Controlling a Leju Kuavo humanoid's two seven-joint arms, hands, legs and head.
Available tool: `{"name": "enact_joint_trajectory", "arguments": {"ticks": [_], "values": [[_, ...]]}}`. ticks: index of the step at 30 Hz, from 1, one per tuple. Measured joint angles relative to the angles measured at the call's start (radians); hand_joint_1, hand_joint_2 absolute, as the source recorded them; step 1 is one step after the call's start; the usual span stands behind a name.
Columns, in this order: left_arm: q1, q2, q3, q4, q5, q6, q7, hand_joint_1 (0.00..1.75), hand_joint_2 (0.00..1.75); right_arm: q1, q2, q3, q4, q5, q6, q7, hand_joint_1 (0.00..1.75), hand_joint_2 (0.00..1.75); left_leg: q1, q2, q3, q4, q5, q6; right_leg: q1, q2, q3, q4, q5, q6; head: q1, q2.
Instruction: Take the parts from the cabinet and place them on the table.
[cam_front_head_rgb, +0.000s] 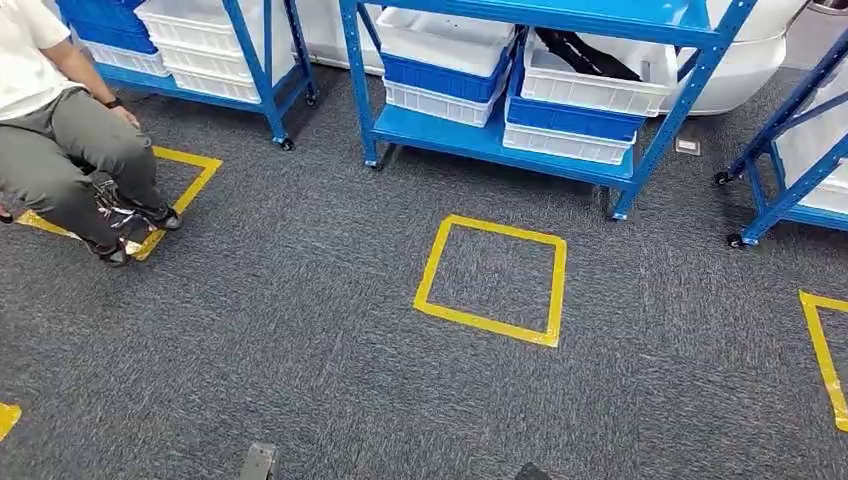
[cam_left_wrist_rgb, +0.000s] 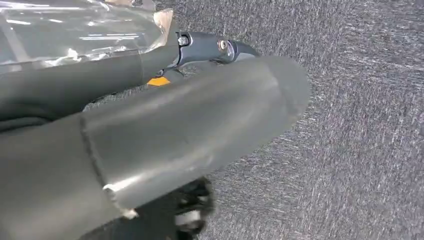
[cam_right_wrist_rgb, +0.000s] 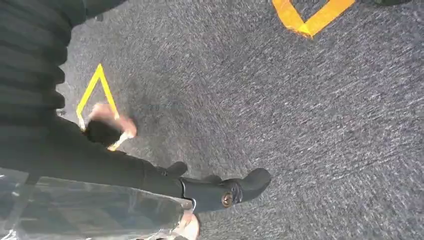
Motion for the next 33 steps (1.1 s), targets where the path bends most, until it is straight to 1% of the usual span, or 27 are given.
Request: {"name": "enact_joint_trajectory", "arguments": {"ticks": [1,2,3,4,5,6,7,8,9,10,11,12,15,19,21,22,23,24,25,26,27,28,29,30,31,32,33], "values": [[0.000,0.000,0.000,0.000,0.000,0.001,-0.002,0.00,0.00,0.001,0.001,-0.001,0.000,-0.004,0.003,0.000,0.00,1.75,0.004,0.002,0.004,-0.051,0.051,-0.004,-0.003,0.002,0.013,0.000,-0.010,0.005,0.000,0.000],[0.000,0.000,0.000,0.000,0.000,0.003,-0.003,0.00,0.00,0.001,0.002,-0.003,0.000,-0.012,0.006,0.000,0.00,1.75,0.005,0.004,0.020,-0.122,0.118,-0.004,-0.007,0.003,0.028,0.000,-0.020,0.010,0.000,0.000],[0.001,0.001,0.000,0.000,0.000,0.003,-0.005,0.00,0.00,0.000,0.002,-0.010,0.000,-0.017,0.009,0.000,0.00,1.75,0.006,0.005,0.038,-0.203,0.199,-0.005,-0.010,0.003,0.041,0.000,-0.030,0.017,0.000,0.000],[0.003,0.000,0.000,0.001,0.000,0.003,-0.005,0.00,0.00,0.001,0.002,-0.015,0.001,-0.021,0.011,0.000,0.00,1.75,0.003,0.005,0.041,-0.223,0.205,-0.002,-0.008,0.005,0.052,0.001,-0.036,0.023,0.001,0.000],[0.001,0.001,0.000,0.001,0.000,0.004,-0.005,0.00,0.00,-0.001,0.003,-0.019,0.000,-0.024,0.015,0.000,0.00,1.75,-0.006,0.009,0.027,-0.217,0.142,0.006,-0.006,0.006,0.045,0.000,-0.041,0.032,-0.004,0.000],[0.003,0.001,0.000,0.001,-0.001,0.004,-0.005,0.00,0.00,-0.002,0.003,-0.021,0.000,-0.026,0.017,0.000,0.00,0.00,-0.007,0.005,0.041,-0.222,0.176,0.016,0.001,0.005,0.037,-0.002,-0.048,0.040,-0.004,0.000],[0.007,0.000,0.000,0.001,-0.001,0.005,-0.005,0.00,0.00,0.002,0.002,-0.025,0.000,-0.031,0.017,0.000,0.00,0.00,-0.003,0.003,0.042,-0.229,0.210,0.015,0.011,0.001,0.044,0.007,-0.069,0.025,0.003,0.000],[0.006,0.000,0.000,0.001,-0.002,0.006,-0.005,0.00,0.00,0.003,0.001,-0.030,0.000,-0.032,0.017,0.000,0.00,0.00,-0.007,0.003,0.044,-0.228,0.209,0.014,0.010,0.003,0.045,0.003,-0.054,0.020,0.003,0.000],[0.003,-0.003,0.000,0.001,-0.003,0.005,-0.005,0.00,0.00,0.003,0.000,-0.034,0.000,-0.033,0.017,0.000,0.00,0.00,-0.014,0.001,0.043,-0.228,0.207,0.018,0.012,0.001,0.047,-0.002,-0.055,0.026,0.003,0.000],[0.002,-0.003,0.000,0.001,-0.004,0.006,-0.005,0.00,0.00,0.003,0.001,-0.035,0.000,-0.034,0.017,-0.001,0.00,0.00,-0.018,-0.001,0.042,-0.228,0.206,0.018,0.008,0.001,0.049,-0.004,-0.055,0.026,0.001,0.000],[0.002,-0.003,0.000,0.001,-0.005,0.007,-0.005,0.00,0.00,0.002,0.001,-0.037,0.000,-0.034,0.017,-0.001,0.00,0.00,-0.021,-0.001,0.042,-0.228,0.203,0.023,0.007,0.001,0.050,-0.011,-0.055,0.027,0.002,0.000],[0.002,-0.002,0.000,0.001,-0.005,0.007,-0.005,0.00,0.00,0.002,0.002,-0.041,0.000,-0.035,0.018,-0.001,0.00,0.00,-0.023,-0.002,0.043,-0.228,0.201,0.027,0.006,0.000,0.053,-0.017,-0.054,0.035,0.002,0.000],[0.002,-0.002,0.000,0.001,-0.005,0.007,-0.005,0.00,0.00,0.002,0.000,-0.044,0.000,-0.035,0.027,-0.002,0.00,0.00,-0.024,-0.002,0.043,-0.228,0.197,0.036,0.003,0.000,0.058,-0.027,-0.053,0.045,0.002,0.000],[0.001,-0.002,0.000,0.001,-0.006,0.007,-0.005,0.00,0.00,0.002,0.001,-0.049,0.000,-0.035,0.031,-0.002,0.00,0.00,-0.031,-0.002,0.043,-0.228,0.194,0.051,-0.005,0.000,0.061,-0.036,-0.052,0.064,0.002,0.000],[0.001,-0.002,0.000,0.000,-0.006,0.007,-0.005,0.00,0.00,0.002,0.000,-0.049,0.000,-0.033,0.031,-0.002,0.00,0.00,-0.034,-0.001,0.043,-0.228,0.193,0.059,-0.012,0.001,0.062,-0.042,-0.050,0.076,0.002,0.000],[0.001,-0.002,0.000,0.000,-0.007,0.007,-0.005,0.00,0.00,0.001,0.000,-0.049,0.000,-0.033,0.031,-0.002,0.00,0.00,-0.033,-0.001,0.044,-0.231,0.194,0.063,-0.012,0.001,0.063,-0.045,-0.049,0.080,0.002,0.000],[0.001,-0.002,0.000,0.000,-0.007,0.008,-0.005,0.00,0.00,-0.001,0.001,-0.049,0.000,-0.031,0.031,-0.002,0.00,0.00,-0.024,0.001,0.050,-0.243,0.201,0.072,-0.011,0.001,0.066,-0.037,-0.054,0.084,0.003,0.000],[0.000,-0.003,0.000,0.000,-0.008,0.008,-0.005,0.00,0.00,-0.003,0.000,-0.049,0.000,-0.031,0.032,-0.002,0.00,0.00,-0.025,0.006,0.054,-0.246,0.202,0.075,-0.012,-0.002,0.055,-0.006,-0.068,0.080,0.003,0.000],[-0.001,-0.003,0.000,0.000,-0.008,0.009,-0.005,0.00,0.00,-0.004,0.000,-0.049,0.000,-0.031,0.034,-0.002,0.00,0.00,-0.025,0.011,0.055,-0.246,0.201,0.081,-0.011,-0.002,0.018,0.066,-0.103,0.068,0.004,0.000],[-0.001,-0.003,0.000,0.000,-0.008,0.009,-0.005,0.00,0.00,-0.004,0.000,-0.050,0.000,-0.030,0.034,-0.002,0.00,0.00,-0.027,0.015,0.055,-0.246,0.200,0.083,-0.010,-0.002,-0.031,0.153,-0.138,0.057,0.005,0.000],[0.000,-0.003,0.000,0.000,-0.008,0.009,-0.005,0.00,0.00,-0.003,-0.002,-0.050,0.000,-0.030,0.035,-0.001,0.00,0.00,-0.029,0.018,0.055,-0.246,0.199,0.084,-0.009,-0.002,-0.078,0.232,-0.165,0.051,0.004,0.000],[0.000,-0.004,0.000,0.000,-0.008,0.009,-0.003,0.00,0.00,-0.001,-0.003,-0.050,0.001,-0.029,0.039,0.000,0.00,0.00,-0.032,0.021,0.055,-0.246,0.199,0.085,-0.004,-0.002,-0.114,0.289,-0.175,0.052,0.005,0.000],[0.000,-0.005,0.000,0.000,-0.008,0.009,-0.003,0.00,0.00,0.001,-0.005,-0.050,0.001,-0.026,0.041,0.000,0.00,0.00,-0.034,0.023,0.056,-0.246,0.198,0.085,-0.002,-0.002,-0.124,0.293,-0.165,0.055,0.003,0.000],[0.000,-0.005,0.000,0.000,-0.008,0.009,-0.003,0.00,0.00,0.001,-0.005,-0.050,0.001,-0.025,0.043,0.000,0.00,0.00,-0.035,0.026,0.058,-0.246,0.198,0.084,0.000,-0.002,-0.111,0.250,-0.135,0.062,0.004,0.000],[0.000,-0.005,0.000,0.000,-0.008,0.009,-0.003,0.00,0.00,0.001,-0.006,-0.050,0.001,-0.024,0.044,0.001,0.00,0.00,-0.036,0.030,0.061,-0.245,0.197,0.082,0.002,-0.006,-0.078,0.168,-0.093,0.069,0.004,0.000],[0.000,-0.005,0.000,0.000,-0.007,0.010,-0.003,0.00,0.00,-0.001,-0.006,-0.050,0.001,-0.023,0.044,0.001,0.00,0.00,-0.036,0.035,0.065,-0.245,0.195,0.080,0.004,-0.021,-0.034,0.072,-0.051,0.072,0.004,0.000],[0.000,-0.006,0.000,0.000,-0.007,0.010,-0.003,0.00,0.00,-0.003,-0.006,-0.050,0.001,-0.021,0.045,0.001,0.00,0.00,-0.037,0.038,0.067,-0.245,0.193,0.076,0.008,-0.053,-0.009,0.005,-0.024,0.064,0.005,0.000]]}}
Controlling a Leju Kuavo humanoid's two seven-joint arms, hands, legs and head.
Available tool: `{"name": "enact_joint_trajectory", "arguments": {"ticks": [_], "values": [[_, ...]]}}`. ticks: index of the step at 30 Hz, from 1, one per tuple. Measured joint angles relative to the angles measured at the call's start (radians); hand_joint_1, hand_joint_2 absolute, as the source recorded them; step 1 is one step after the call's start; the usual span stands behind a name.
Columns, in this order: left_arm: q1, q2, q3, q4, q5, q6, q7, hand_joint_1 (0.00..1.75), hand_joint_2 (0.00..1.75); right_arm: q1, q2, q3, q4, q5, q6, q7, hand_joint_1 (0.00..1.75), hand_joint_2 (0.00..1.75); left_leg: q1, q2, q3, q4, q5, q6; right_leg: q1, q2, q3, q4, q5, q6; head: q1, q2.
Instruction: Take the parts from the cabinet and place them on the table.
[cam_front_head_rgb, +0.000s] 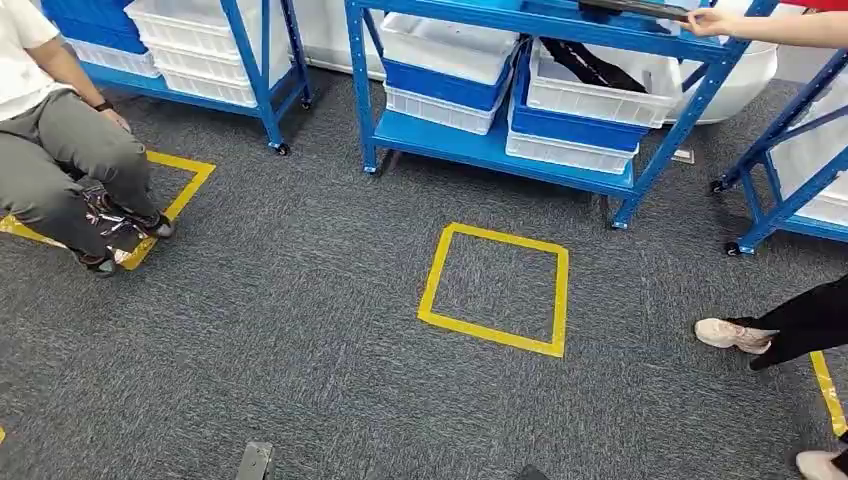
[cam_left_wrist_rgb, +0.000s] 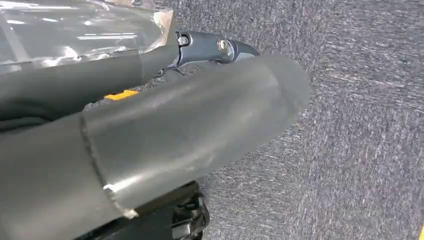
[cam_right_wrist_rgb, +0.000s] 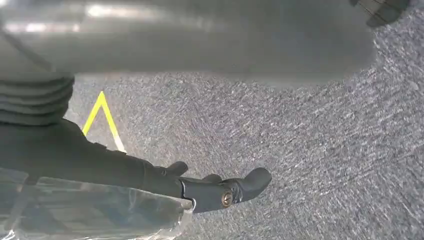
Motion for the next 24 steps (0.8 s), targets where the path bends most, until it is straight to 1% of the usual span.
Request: {"name": "enact_joint_trajectory", "arguments": {"ticks": [1,2,4,5,6,7,8,9,10,11,12,13,14,15,16,17,18,19,20,21,22,23,24], "values": [[0.001,-0.001,0.000,0.000,0.000,0.000,0.000,0.00,0.00,-0.002,0.000,0.000,0.000,0.000,0.000,0.000,0.00,0.00,-0.008,0.003,0.004,0.005,-0.006,-0.008,0.008,-0.006,-0.003,-0.006,0.014,-0.008,-0.002,0.000],[0.001,-0.001,0.000,0.000,0.000,0.000,0.000,0.00,0.00,-0.004,0.000,0.000,0.000,0.000,0.001,0.000,0.00,0.00,-0.006,0.008,0.004,0.004,-0.007,-0.013,0.009,0.006,-0.003,-0.005,0.016,-0.019,-0.002,0.000],[0.001,-0.002,0.000,0.000,0.000,0.001,0.001,0.00,0.00,-0.004,0.000,0.000,0.000,0.002,0.004,0.000,0.00,0.00,-0.001,0.021,0.009,0.001,-0.007,-0.022,0.013,0.019,-0.005,-0.006,0.019,-0.030,-0.002,0.000],[0.001,-0.002,0.000,0.000,0.000,0.002,0.001,0.00,0.00,-0.004,0.000,0.000,0.000,0.005,0.005,0.000,0.00,0.00,-0.002,0.026,0.005,0.006,-0.011,-0.027,-0.006,0.027,0.012,-0.012,0.026,-0.040,-0.001,0.000],[0.001,-0.001,0.000,0.000,0.001,0.003,0.000,0.00,0.00,-0.004,0.004,0.000,0.000,0.007,0.005,0.000,0.00,0.00,0.003,0.007,0.001,0.023,-0.027,-0.037,-0.005,0.034,0.010,-0.013,0.027,-0.042,-0.002,0.000],[0.002,-0.002,0.000,0.000,0.001,0.004,0.000,0.00,0.00,-0.005,0.003,0.000,0.000,0.008,0.005,0.002,0.00,0.00,0.008,-0.013,-0.017,0.068,-0.060,-0.047,-0.008,0.038,0.010,-0.012,0.031,-0.050,-0.008,0.000],[0.003,-0.002,0.000,0.000,0.002,0.005,0.000,0.00,0.00,-0.005,0.003,0.000,0.000,0.008,0.006,0.002,0.00,0.00,0.014,-0.023,-0.053,0.148,-0.103,-0.056,-0.008,0.046,0.010,-0.012,0.031,-0.052,-0.006,0.000],[0.005,-0.002,0.000,0.000,0.003,0.006,0.000,0.00,0.00,-0.005,0.003,0.000,0.000,0.008,0.006,0.002,0.00,0.00,0.020,-0.025,-0.091,0.228,-0.136,-0.064,-0.008,0.054,0.010,-0.012,0.030,-0.052,-0.007,0.000],[0.005,-0.002,0.000,0.000,0.005,0.008,0.000,0.00,0.00,-0.004,0.003,0.000,0.000,0.008,0.007,0.003,0.00,0.00,0.023,-0.026,-0.123,0.287,-0.150,-0.070,-0.008,0.062,0.010,-0.011,0.030,-0.052,-0.007,0.000],[0.006,-0.002,0.000,0.000,0.005,0.008,0.000,0.00,0.00,-0.004,0.003,0.000,0.000,0.008,0.007,0.003,0.00,0.00,0.026,-0.026,-0.135,0.299,-0.139,-0.073,-0.008,0.070,0.010,-0.011,0.030,-0.053,-0.006,0.000],[0.005,-0.002,0.000,0.000,0.005,0.009,0.000,0.00,0.00,-0.004,0.003,0.000,0.000,0.008,0.007,0.003,0.00,0.00,0.030,-0.026,-0.127,0.269,-0.108,-0.074,-0.008,0.080,0.012,-0.011,0.029,-0.052,-0.008,0.000],[0.005,-0.001,0.000,0.000,0.005,0.009,0.000,0.00,0.00,-0.005,0.004,0.000,0.000,0.008,0.007,0.003,0.00,0.00,0.033,-0.029,-0.100,0.204,-0.063,-0.074,-0.009,0.090,0.014,-0.011,0.029,-0.052,-0.007,0.000],[0.005,0.000,0.000,0.000,0.005,0.009,0.000,0.00,0.00,-0.005,0.005,0.000,0.000,0.009,0.007,0.003,0.00,0.00,0.033,-0.039,-0.053,0.099,-0.006,-0.069,-0.009,0.102,0.018,-0.011,0.026,-0.050,-0.007,0.000],[0.005,0.000,0.000,0.000,0.005,0.009,0.000,0.00,0.00,-0.005,0.006,0.000,0.000,0.009,0.007,0.003,0.00,0.00,0.035,-0.070,-0.019,0.020,0.024,-0.063,-0.010,0.110,0.019,-0.012,0.025,-0.050,-0.008,0.000],[0.005,0.002,0.000,0.000,0.006,0.009,0.000,0.00,0.00,-0.007,0.009,0.000,0.000,0.009,0.007,0.003,0.00,0.00,0.037,-0.093,-0.007,0.005,0.010,-0.056,0.000,0.115,0.012,-0.009,0.022,-0.042,-0.004,0.000],[0.005,0.002,0.000,0.000,0.006,0.009,0.000,0.00,0.00,-0.009,0.008,0.000,0.000,0.011,0.007,0.003,0.00,0.00,0.033,-0.085,-0.007,-0.002,0.008,-0.055,-0.005,0.122,0.007,-0.009,0.023,-0.040,-0.005,0.000],[0.005,0.001,0.000,0.000,0.007,0.009,0.002,0.00,0.00,-0.008,0.009,0.000,0.000,0.013,0.008,0.003,0.00,0.00,0.028,-0.081,-0.009,-0.001,0.007,-0.051,-0.010,0.127,0.004,-0.012,0.025,-0.033,-0.008,0.000],[0.005,0.001,0.001,0.000,0.008,0.009,0.003,0.00,0.00,-0.006,0.009,0.000,0.000,0.014,0.008,0.003,0.00,0.00,0.025,-0.074,-0.007,-0.002,0.006,-0.044,-0.012,0.134,0.003,-0.018,0.028,-0.025,-0.008,0.000],[0.004,0.001,0.001,0.000,0.009,0.010,0.003,0.00,0.00,-0.005,0.009,0.000,0.000,0.015,0.008,0.003,0.00,0.00,0.026,-0.067,0.000,-0.016,0.011,-0.037,-0.008,0.139,-0.005,-0.023,0.027,-0.017,-0.008,0.000],[0.004,0.000,0.001,0.000,0.009,0.009,0.003,0.00,0.00,-0.005,0.008,0.000,0.000,0.015,0.008,0.003,0.00,0.00,0.033,-0.055,0.011,-0.033,0.020,-0.028,-0.006,0.114,0.001,-0.005,0.020,-0.017,-0.005,0.000],[0.004,0.000,0.002,0.000,0.010,0.010,0.002,0.00,0.00,-0.007,0.009,0.000,0.000,0.015,0.008,0.003,0.00,0.00,0.031,-0.049,0.018,-0.044,0.020,-0.019,-0.005,0.080,-0.022,0.034,-0.002,-0.019,-0.005,0.000],[0.004,0.000,0.002,0.000,0.010,0.010,0.003,0.00,0.00,-0.011,0.009,0.000,0.000,0.015,0.008,0.003,0.00,0.00,0.030,-0.037,0.018,-0.043,0.020,-0.016,-0.006,0.066,-0.065,0.111,-0.038,-0.026,-0.001,0.000],[0.005,0.000,0.002,0.000,0.010,0.010,0.003,0.00,0.00,-0.011,0.008,0.000,0.000,0.015,0.010,0.003,0.00,0.00,0.029,-0.029,0.019,-0.043,0.019,-0.015,-0.006,0.061,-0.107,0.186,-0.067,-0.029,-0.001,0.000]]}}
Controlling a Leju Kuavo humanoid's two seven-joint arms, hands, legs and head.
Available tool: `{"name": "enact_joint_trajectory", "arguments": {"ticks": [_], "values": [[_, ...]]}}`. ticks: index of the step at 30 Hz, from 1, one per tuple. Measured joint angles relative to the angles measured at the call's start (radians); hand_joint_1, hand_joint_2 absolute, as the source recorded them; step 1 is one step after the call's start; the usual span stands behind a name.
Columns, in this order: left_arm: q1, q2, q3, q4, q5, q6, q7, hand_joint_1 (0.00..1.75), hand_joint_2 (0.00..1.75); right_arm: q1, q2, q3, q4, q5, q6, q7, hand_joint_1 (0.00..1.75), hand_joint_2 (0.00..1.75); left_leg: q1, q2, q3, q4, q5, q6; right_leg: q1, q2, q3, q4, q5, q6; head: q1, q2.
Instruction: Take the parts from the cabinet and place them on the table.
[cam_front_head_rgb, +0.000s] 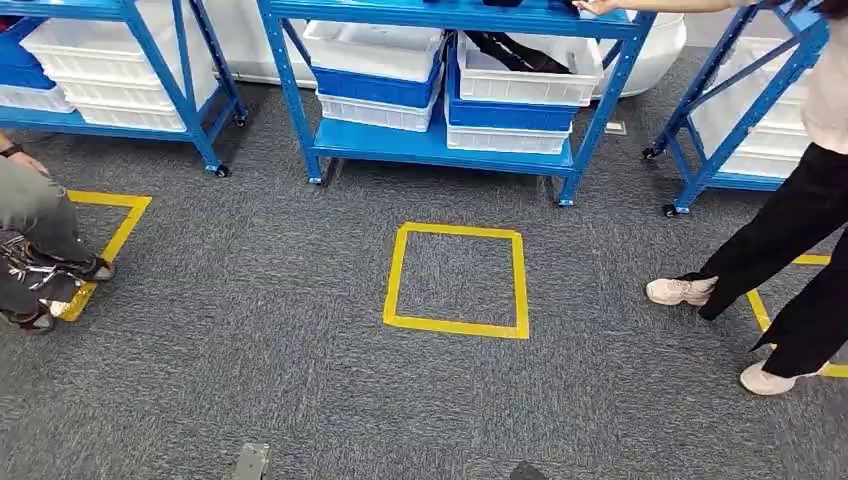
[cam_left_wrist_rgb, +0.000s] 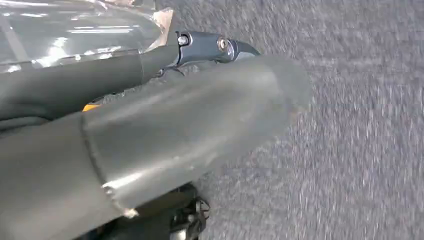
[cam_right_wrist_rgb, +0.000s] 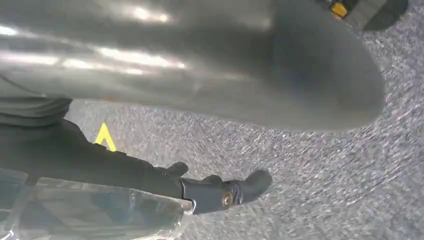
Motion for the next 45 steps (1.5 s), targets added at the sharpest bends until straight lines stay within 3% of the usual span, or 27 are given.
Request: {"name": "enact_joint_trajectory", "arguments": {"ticks": [1,2,3,4,6,7,8,9,10,11,13,18,19,21,22,29,33,38,40,41,42,43,45], "values": [[0.000,0.000,0.000,0.000,0.000,0.000,0.000,0.00,0.00,0.001,-0.001,0.000,0.000,0.000,0.005,0.000,0.00,0.00,-0.001,0.007,-0.001,0.000,-0.001,0.001,-0.002,-0.002,-0.036,0.063,-0.018,0.002,-0.001,0.000],[0.000,-0.001,0.000,0.000,0.000,0.000,0.000,0.00,0.00,0.004,0.000,0.000,0.000,0.003,0.005,0.000,0.00,0.00,-0.001,0.011,-0.001,0.001,-0.001,0.001,-0.002,-0.003,-0.055,0.095,-0.020,0.009,0.001,0.000],[0.000,-0.002,0.000,0.000,0.000,0.000,0.001,0.00,0.00,0.007,-0.001,0.000,0.000,0.007,0.003,0.000,0.00,0.00,-0.001,0.015,-0.001,0.001,-0.002,0.000,-0.006,-0.005,-0.047,0.075,-0.002,0.020,0.000,0.000],[0.000,-0.003,0.000,0.000,0.002,0.000,0.001,0.00,0.00,0.008,-0.001,0.000,0.000,0.012,-0.003,0.003,0.00,0.00,0.000,0.018,-0.001,0.003,-0.003,-0.002,-0.009,-0.008,-0.018,0.015,0.029,0.033,0.001,0.000],[0.000,-0.004,0.000,0.000,0.002,0.002,0.004,0.00,0.00,0.006,-0.002,0.000,0.000,0.018,-0.008,0.009,0.00,0.00,0.000,0.021,0.001,0.009,-0.008,-0.011,-0.018,-0.022,0.080,-0.170,0.098,0.053,0.000,0.000],[0.000,-0.003,0.000,0.000,0.002,0.003,0.005,0.00,0.00,0.004,-0.002,0.000,0.000,0.021,-0.010,0.011,0.00,0.00,-0.007,0.022,0.001,0.017,-0.013,-0.020,-0.014,-0.031,0.089,-0.196,0.102,0.043,0.001,0.000],[0.000,-0.003,0.000,0.000,0.002,0.003,0.005,0.00,0.00,0.004,-0.001,0.000,0.000,0.025,-0.011,0.014,0.00,0.00,-0.009,0.022,0.002,0.020,-0.019,-0.027,-0.010,-0.023,0.099,-0.205,0.108,0.031,0.002,0.000],[0.000,-0.002,0.000,0.000,0.002,0.003,0.005,0.00,0.00,0.004,0.001,0.000,0.000,0.027,-0.011,0.015,0.00,0.00,-0.009,0.022,-0.001,0.023,-0.023,-0.019,-0.021,-0.022,0.102,-0.205,0.111,0.026,-0.001,0.000],[0.000,-0.002,0.000,0.000,0.002,0.002,0.005,0.00,0.00,0.004,0.002,0.000,0.000,0.028,-0.011,0.015,0.00,0.00,-0.008,0.022,0.000,0.022,-0.017,0.001,-0.015,-0.022,0.102,-0.204,0.111,0.026,0.000,0.000],[0.000,-0.002,0.000,0.000,0.002,0.000,0.005,0.00,0.00,0.004,0.002,0.000,0.000,0.029,-0.011,0.016,0.00,0.00,-0.008,0.021,0.000,0.022,-0.015,0.005,-0.012,-0.021,0.101,-0.204,0.111,0.025,0.001,0.000],[0.000,-0.002,0.000,0.000,0.002,-0.003,0.003,0.00,0.00,0.004,0.000,0.000,0.000,0.030,-0.011,0.016,0.00,0.00,-0.004,0.021,0.002,0.019,-0.013,0.004,-0.008,-0.020,0.101,-0.204,0.112,0.020,0.000,0.000],[0.000,-0.001,0.000,0.000,0.002,-0.006,0.003,0.00,0.00,0.004,0.001,0.000,0.000,0.030,-0.011,0.016,0.00,0.00,0.000,0.021,0.003,0.015,-0.010,-0.002,-0.001,-0.020,0.099,-0.203,0.111,0.020,0.001,0.000],[0.000,-0.001,0.000,0.000,0.002,-0.006,0.003,0.00,0.00,0.004,0.000,0.000,0.000,0.030,-0.011,0.016,0.00,0.00,0.000,0.021,0.003,0.014,-0.010,-0.006,-0.001,-0.020,0.099,-0.203,0.111,0.019,0.000,0.000],[0.000,-0.001,0.000,0.000,0.002,-0.006,0.003,0.00,0.00,0.004,0.000,0.000,0.000,0.030,-0.011,0.016,0.00,0.00,0.002,0.022,0.003,0.013,-0.011,-0.029,0.002,-0.020,0.098,-0.202,0.110,0.010,0.000,0.000],[0.000,-0.002,0.000,0.000,0.002,-0.006,0.003,0.00,0.00,0.004,0.000,0.000,0.000,0.030,-0.011,0.016,0.00,0.00,0.003,0.022,0.003,0.013,-0.011,-0.035,0.003,-0.020,0.098,-0.202,0.109,0.009,0.001,0.000],[0.000,-0.001,0.000,0.000,0.002,-0.006,0.001,0.00,0.00,0.004,0.000,0.000,0.000,0.041,-0.005,0.016,0.00,0.00,-0.003,0.022,0.002,0.014,-0.013,-0.038,0.002,-0.020,0.097,-0.202,0.110,0.010,0.001,0.000],[0.000,0.001,0.000,0.000,0.000,-0.013,0.001,0.00,0.00,0.004,0.001,0.000,0.000,0.042,-0.003,0.018,0.00,0.00,-0.008,0.021,-0.001,0.021,-0.016,-0.033,-0.006,-0.020,0.097,-0.203,0.110,0.012,0.001,0.000],[0.000,0.004,0.000,0.000,-0.002,-0.023,0.001,0.00,0.00,0.006,0.002,0.000,0.000,0.039,-0.005,0.015,0.00,0.00,-0.010,0.021,-0.009,0.033,-0.024,-0.021,-0.011,-0.020,0.098,-0.204,0.112,0.017,0.001,0.000],[0.000,0.005,0.000,0.000,-0.002,-0.023,0.001,0.00,0.00,0.006,0.002,0.000,0.000,0.040,-0.005,0.015,0.00,0.00,-0.013,0.021,-0.010,0.030,-0.028,-0.012,-0.011,-0.020,0.099,-0.213,0.112,0.026,0.001,0.000],[0.000,0.005,0.000,0.000,-0.002,-0.026,0.000,0.00,0.00,0.006,0.001,0.000,-0.001,0.042,-0.005,0.015,0.00,0.00,-0.006,0.022,0.003,0.012,-0.019,-0.004,0.000,-0.020,0.098,-0.210,0.109,0.033,0.001,0.000],[0.001,0.003,0.000,0.000,-0.002,-0.034,-0.003,0.00,0.00,0.006,-0.002,0.000,-0.001,0.044,-0.005,0.014,0.00,0.00,-0.003,0.026,0.012,0.000,-0.015,-0.002,-0.007,-0.022,0.091,-0.188,0.103,0.032,0.003,0.000],[0.000,0.004,0.000,0.000,-0.003,-0.042,-0.006,0.00,0.00,0.006,-0.003,0.000,-0.001,0.045,-0.005,0.014,0.00,0.00,-0.002,0.027,0.015,-0.003,-0.015,0.004,-0.005,-0.020,0.064,-0.136,0.074,0.023,0.005,0.000],[-0.001,0.003,0.000,0.000,-0.003,-0.051,-0.006,0.00,0.00,0.009,-0.001,0.000,0.000,0.045,-0.003,0.013,0.00,0.00,-0.002,0.029,0.017,-0.003,-0.019,0.008,-0.006,-0.020,-0.028,0.034,0.007,0.012,0.005,0.000]]}}
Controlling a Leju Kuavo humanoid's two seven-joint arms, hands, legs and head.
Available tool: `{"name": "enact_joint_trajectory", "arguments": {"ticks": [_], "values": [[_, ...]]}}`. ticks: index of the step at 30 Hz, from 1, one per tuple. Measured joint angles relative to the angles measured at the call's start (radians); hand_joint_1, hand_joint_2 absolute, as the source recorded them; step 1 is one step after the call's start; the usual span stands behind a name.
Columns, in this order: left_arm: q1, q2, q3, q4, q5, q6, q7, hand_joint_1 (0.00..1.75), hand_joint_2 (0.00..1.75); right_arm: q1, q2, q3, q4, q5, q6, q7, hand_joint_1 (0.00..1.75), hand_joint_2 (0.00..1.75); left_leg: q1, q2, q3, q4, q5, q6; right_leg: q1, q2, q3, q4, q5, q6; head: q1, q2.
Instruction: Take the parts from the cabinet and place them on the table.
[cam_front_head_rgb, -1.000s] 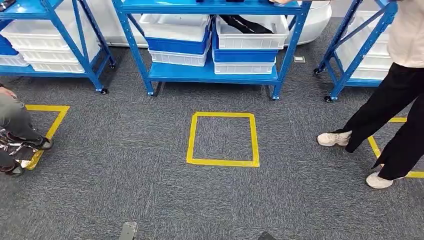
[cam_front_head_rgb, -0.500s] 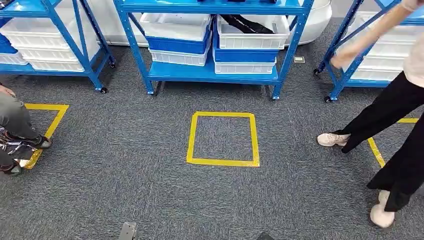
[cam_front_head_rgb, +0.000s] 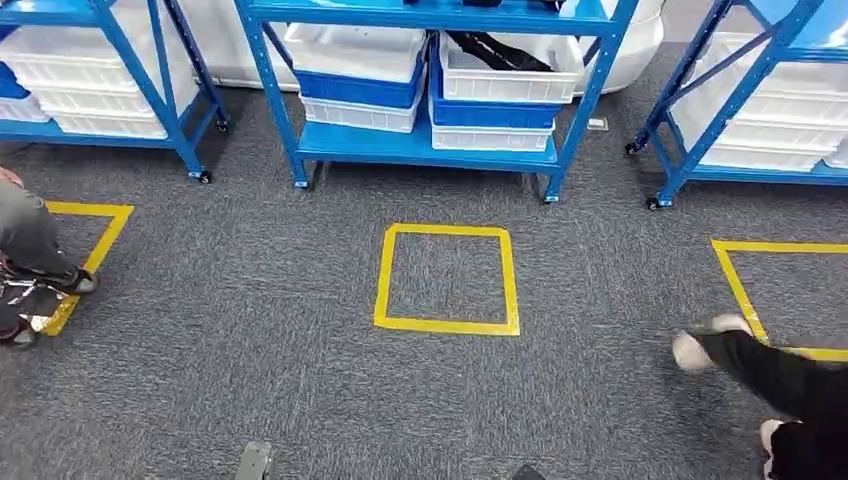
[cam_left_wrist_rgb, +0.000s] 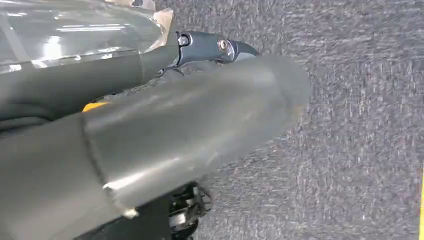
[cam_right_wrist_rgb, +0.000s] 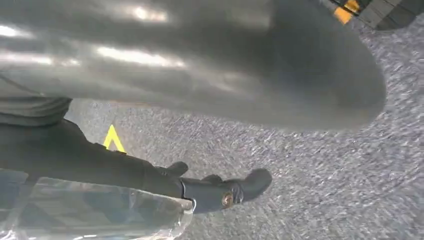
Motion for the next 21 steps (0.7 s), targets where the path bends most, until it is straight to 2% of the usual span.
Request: {"name": "enact_joint_trajectory", "arguments": {"ticks": [1,2,3,4,5,6,7,8,10,11,12,13,15,16,17,18,19,20,21], "values": [[0.000,0.000,0.000,0.000,0.000,-0.005,-0.001,0.00,0.00,0.003,0.000,0.000,0.000,0.001,0.000,0.000,0.00,0.00,0.000,-0.001,0.001,0.000,-0.004,0.000,0.001,0.000,-0.034,0.061,-0.014,0.004,0.001,0.000],[0.001,0.000,0.000,0.000,0.000,-0.011,-0.003,0.00,0.00,0.005,-0.001,0.000,0.000,0.002,0.001,0.000,0.00,0.00,0.000,-0.002,0.004,0.001,-0.006,-0.003,0.000,0.000,-0.046,0.074,-0.007,0.011,0.001,0.000],[0.002,0.000,0.000,0.000,0.000,-0.013,-0.004,0.00,0.00,0.006,-0.002,0.000,0.000,0.002,0.001,0.000,0.00,0.00,0.002,-0.003,0.010,0.001,-0.011,-0.007,-0.003,0.000,-0.033,0.039,0.017,0.022,0.001,0.000],[0.002,0.000,0.000,0.000,0.000,-0.015,-0.006,0.00,0.00,0.005,-0.003,0.000,0.000,0.003,0.001,0.000,0.00,0.00,0.004,-0.004,0.018,0.003,-0.016,-0.013,-0.008,-0.001,0.003,-0.035,0.056,0.035,0.002,0.000],[0.002,-0.001,0.000,0.000,0.000,-0.015,-0.006,0.00,0.00,0.004,-0.004,-0.001,0.000,0.003,0.001,0.000,0.00,0.00,0.007,-0.004,0.027,0.004,-0.024,-0.020,-0.014,-0.004,0.051,-0.134,0.098,0.048,0.001,0.000],[0.002,-0.001,0.000,0.000,0.000,-0.015,-0.008,0.00,0.00,0.004,-0.004,-0.001,0.000,0.003,0.001,0.000,0.00,0.00,0.005,-0.003,0.033,0.007,-0.033,-0.030,-0.019,-0.014,0.092,-0.219,0.127,0.054,0.002,0.000],[0.002,0.001,0.000,0.000,0.000,-0.013,-0.008,0.00,0.00,0.003,-0.002,-0.001,0.000,0.006,0.001,0.000,0.00,0.00,-0.003,-0.002,0.035,0.013,-0.046,-0.040,-0.007,-0.013,0.099,-0.227,0.117,0.039,0.005,0.000],[0.001,0.001,0.000,0.000,-0.001,-0.013,-0.009,0.00,0.00,0.003,-0.002,-0.001,0.000,0.008,0.001,0.000,0.00,0.00,-0.003,-0.002,0.037,0.013,-0.049,-0.044,-0.009,-0.007,0.104,-0.227,0.116,0.021,0.001,0.000],[0.001,0.001,-0.001,0.000,-0.002,-0.012,-0.009,0.00,0.00,0.004,-0.001,-0.001,0.000,0.010,0.001,0.001,0.00,0.00,0.002,0.001,0.043,0.009,-0.053,-0.049,-0.005,-0.004,0.104,-0.225,0.106,0.004,0.000,0.000],[0.000,0.001,-0.001,0.000,-0.002,-0.012,-0.009,0.00,0.00,0.002,-0.001,-0.001,0.000,0.011,0.001,0.002,0.00,0.00,0.007,0.001,0.044,0.009,-0.059,-0.054,-0.008,0.001,0.112,-0.226,0.104,-0.006,0.000,0.000],[0.000,0.001,-0.001,-0.001,-0.002,-0.011,-0.010,0.00,0.00,0.003,-0.001,-0.001,0.000,0.012,0.001,0.002,0.00,0.00,0.012,-0.007,0.038,0.026,-0.067,-0.060,-0.010,0.004,0.119,-0.227,0.100,-0.012,-0.001,0.000],[-0.001,0.001,-0.001,-0.001,-0.002,-0.011,-0.011,0.00,0.00,0.002,-0.002,-0.001,0.000,0.014,0.001,0.002,0.00,0.00,0.013,-0.014,0.012,0.082,-0.087,-0.062,-0.009,0.004,0.128,-0.227,0.092,-0.023,-0.005,0.000],[0.001,0.001,-0.001,-0.001,-0.002,-0.010,-0.011,0.00,0.00,0.000,-0.001,-0.001,0.000,0.016,0.001,0.002,0.00,0.00,0.012,-0.021,-0.089,0.251,-0.145,-0.068,-0.004,0.007,0.142,-0.227,0.078,-0.041,-0.006,0.000],[0.004,0.001,-0.001,-0.001,-0.002,-0.010,-0.011,0.00,0.00,0.001,0.000,-0.001,0.000,0.016,0.001,0.002,0.00,0.00,0.012,-0.022,-0.143,0.327,-0.161,-0.068,0.000,0.011,0.152,-0.227,0.069,-0.042,-0.005,0.000],[0.005,0.001,-0.001,-0.001,-0.002,-0.010,-0.011,0.00,0.00,0.003,0.002,-0.001,0.000,0.017,0.001,0.002,0.00,0.00,0.012,-0.023,-0.181,0.360,-0.147,-0.065,0.003,0.016,0.165,-0.227,0.058,-0.042,-0.005,0.000],[0.006,0.001,-0.001,-0.001,-0.002,-0.009,-0.011,0.00,0.00,0.004,0.002,-0.001,0.000,0.017,0.001,0.002,0.00,0.00,0.011,-0.023,-0.189,0.341,-0.109,-0.059,0.006,0.020,0.179,-0.227,0.048,-0.042,-0.005,0.000],[0.007,0.001,-0.001,-0.001,-0.002,-0.009,-0.011,0.00,0.00,0.004,0.003,-0.001,0.000,0.017,0.001,0.002,0.00,0.00,0.007,-0.025,-0.177,0.273,-0.043,-0.048,0.010,0.025,0.198,-0.228,0.035,-0.042,-0.006,0.000],[0.007,0.001,-0.001,-0.001,-0.002,-0.009,-0.011,0.00,0.00,0.003,0.003,-0.001,0.000,0.018,0.001,0.002,0.00,0.00,0.003,-0.026,-0.151,0.187,0.024,-0.034,0.012,0.029,0.216,-0.229,0.023,-0.042,-0.005,0.000],[0.007,0.002,-0.001,-0.001,-0.002,-0.008,-0.011,0.00,0.00,0.002,0.004,-0.001,0.000,0.018,0.001,0.002,0.00,0.00,-0.006,-0.034,-0.127,0.099,0.082,-0.014,0.013,0.032,0.230,-0.232,0.011,-0.041,-0.005,0.000]]}}
